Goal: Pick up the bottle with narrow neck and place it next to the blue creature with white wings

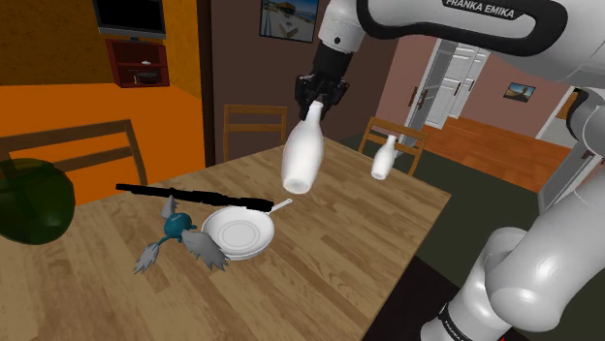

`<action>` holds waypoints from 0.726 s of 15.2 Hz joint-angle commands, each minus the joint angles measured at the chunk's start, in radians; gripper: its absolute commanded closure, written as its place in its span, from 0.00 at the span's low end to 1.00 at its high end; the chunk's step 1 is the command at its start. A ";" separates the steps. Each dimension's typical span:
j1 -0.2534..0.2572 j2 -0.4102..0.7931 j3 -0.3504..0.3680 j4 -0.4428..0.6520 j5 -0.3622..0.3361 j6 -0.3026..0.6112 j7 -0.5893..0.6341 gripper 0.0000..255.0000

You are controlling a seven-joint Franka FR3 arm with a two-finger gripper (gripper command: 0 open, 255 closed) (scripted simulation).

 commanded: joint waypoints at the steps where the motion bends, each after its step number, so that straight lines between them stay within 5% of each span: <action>1: 0.018 0.010 0.032 0.002 -0.006 0.005 0.053 1.00; 11: 0.114 0.142 0.188 0.099 -0.068 0.006 0.310 1.00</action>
